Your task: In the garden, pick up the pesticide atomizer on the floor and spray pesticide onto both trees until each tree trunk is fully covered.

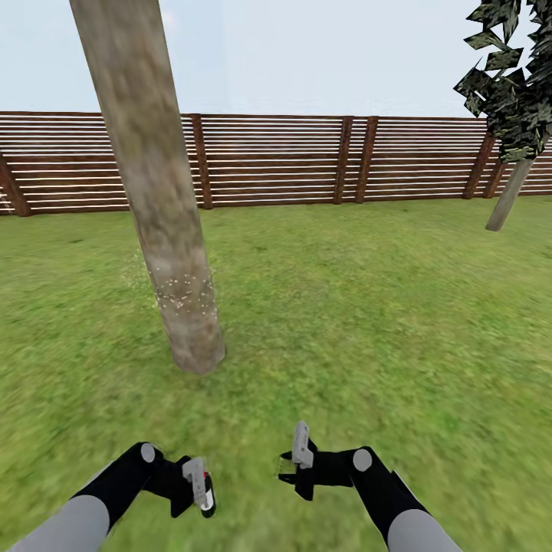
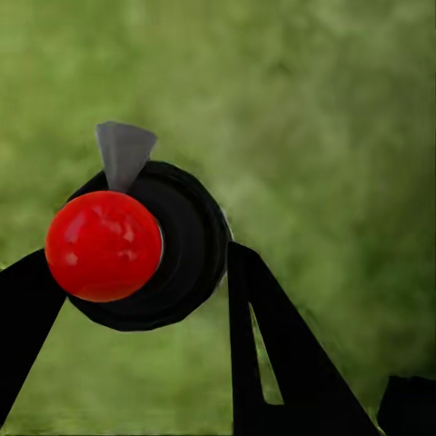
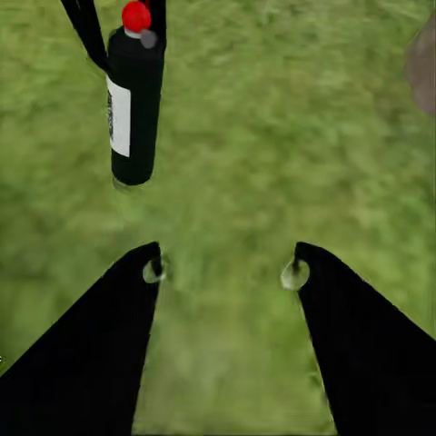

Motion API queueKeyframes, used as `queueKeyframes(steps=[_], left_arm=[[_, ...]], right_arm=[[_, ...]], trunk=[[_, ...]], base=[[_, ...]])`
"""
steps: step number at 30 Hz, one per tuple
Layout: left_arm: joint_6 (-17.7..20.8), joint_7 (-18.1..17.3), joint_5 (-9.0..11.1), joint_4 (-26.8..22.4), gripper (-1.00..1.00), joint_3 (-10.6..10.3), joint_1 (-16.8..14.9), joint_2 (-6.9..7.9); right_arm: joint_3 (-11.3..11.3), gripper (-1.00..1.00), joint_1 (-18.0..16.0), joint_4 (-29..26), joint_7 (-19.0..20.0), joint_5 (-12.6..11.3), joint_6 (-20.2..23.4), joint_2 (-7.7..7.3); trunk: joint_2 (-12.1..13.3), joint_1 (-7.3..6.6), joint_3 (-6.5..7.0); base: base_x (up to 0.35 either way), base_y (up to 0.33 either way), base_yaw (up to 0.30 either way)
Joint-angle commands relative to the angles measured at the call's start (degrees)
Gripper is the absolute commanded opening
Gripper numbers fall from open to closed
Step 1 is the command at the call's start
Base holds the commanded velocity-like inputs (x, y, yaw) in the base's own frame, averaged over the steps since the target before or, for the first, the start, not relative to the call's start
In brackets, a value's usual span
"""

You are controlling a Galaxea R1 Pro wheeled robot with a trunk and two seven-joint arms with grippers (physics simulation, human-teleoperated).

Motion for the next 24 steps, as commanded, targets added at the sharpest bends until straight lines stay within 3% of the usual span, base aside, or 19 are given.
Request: queueKeyframes(steps=[1, 3, 5, 6, 7, 8, 9, 10, 12, 14, 15, 17, 19, 21, 24], left_arm=[[-0.3, -0.1, 0.0, -0.1, -1.00, -0.2, 0.0, 1.01], [-0.3, 0.3, 0.1, 0.9, -1.00, -0.1, 0.0, 2.38], [-0.2, 5.4, 0.6, 3.0, -1.00, 0.5, 0.0, 2.62], [-0.2, 9.0, 1.0, 4.6, -1.00, 0.6, 0.0, 2.56], [-0.2, 15.4, 2.5, 7.9, -1.00, 0.7, 0.0, 2.30], [-0.3, 22.9, 6.1, 12.1, -1.00, 0.8, 0.0, 1.99], [-1.0, 27.5, 10.5, 14.9, -1.00, 0.8, 0.0, 1.86], [-3.4, 31.1, 16.1, 17.4, -1.00, 0.8, 0.0, 1.80], [-10.0, 36.1, 29.3, 21.0, -1.00, 0.8, 2.2, 1.96], [-13.4, 41.6, 38.7, 22.0, -1.00, 0.8, 5.8, 2.12], [-14.9, 44.5, 41.7, 22.2, -1.00, 0.8, 7.3, 2.26], [-19.4, 49.4, 47.6, 22.6, -1.00, 0.8, 10.1, 2.38], [-22.3, 52.0, 53.4, 22.9, -1.00, 0.7, 13.2, 2.17], [-22.9, 52.7, 54.9, 22.9, -1.00, 0.8, 14.0, 2.38], [-23.1, 52.8, 55.8, 22.9, -1.00, 1.2, 14.3, 2.38]], right_arm=[[-0.5, 1.00, 0.0, 0.0, 0.3, 0.5, -0.2, 0.07], [-0.6, 1.00, 0.0, 0.1, -0.6, 0.5, -0.3, -0.09], [-0.6, 1.00, 0.1, 0.6, -5.2, 0.4, -0.4, -1.50], [-0.6, 1.00, 0.1, 1.4, -7.9, 0.3, -0.4, -2.10], [-0.7, 1.00, 0.2, 3.9, -13.3, 0.2, -0.3, -3.04], [-0.8, 1.00, 0.3, 8.9, -21.0, 0.0, -0.3, -4.10], [-0.9, 1.00, 0.3, 13.6, -27.8, 0.0, -0.4, -4.71], [-0.9, 1.00, 0.4, 18.7, -35.7, -0.1, -0.4, -5.10], [-0.9, 1.00, 1.0, 27.1, -53.7, -0.5, -0.8, -5.30], [-0.9, 1.00, 3.9, 29.5, -67.4, -3.8, -3.0, -5.02], [-0.9, 1.00, 5.1, 29.9, -71.4, -6.7, -5.1, -4.95], [-0.9, 1.00, 6.4, 30.2, -74.5, -14.7, -8.8, -5.02], [-0.8, 1.00, 6.7, 30.4, -75.4, -23.2, -10.0, -5.32], [-0.8, 1.00, 7.0, 30.4, -75.6, -26.1, -10.2, -5.38], [-0.8, 1.00, 7.2, 30.3, -75.6, -27.0, -10.3, -5.49]], trunk=[[0.0, -0.01, -0.05], [0.0, -0.01, -0.05], [0.0, -0.01, -0.05], [0.0, -0.01, -0.05], [0.0, -0.01, -0.05], [0.0, -0.01, -0.05], [0.0, -0.01, -0.05], [0.0, -0.01, -0.05], [0.0, -0.01, -0.05], [0.0, -0.01, -0.05], [0.0, -0.01, -0.05], [0.0, -0.01, -0.05], [0.0, -0.01, -0.05], [0.0, -0.01, -0.05], [0.0, -0.01, -0.05]], base=[[0.000, 0.000, 0.000], [0.000, 0.000, 0.000], [0.000, 0.000, 0.000], [0.000, 0.000, 0.000], [0.000, 0.000, 0.000], [0.000, 0.000, 0.000], [0.000, 0.000, 0.000], [0.000, 0.000, 0.000], [0.000, 0.000, 0.000], [0.000, 0.000, 0.000], [0.000, 0.000, 0.000], [0.000, 0.000, 0.000], [0.000, 0.000, 0.000], [0.000, 0.000, 0.000], [0.000, 0.000, 0.000]])
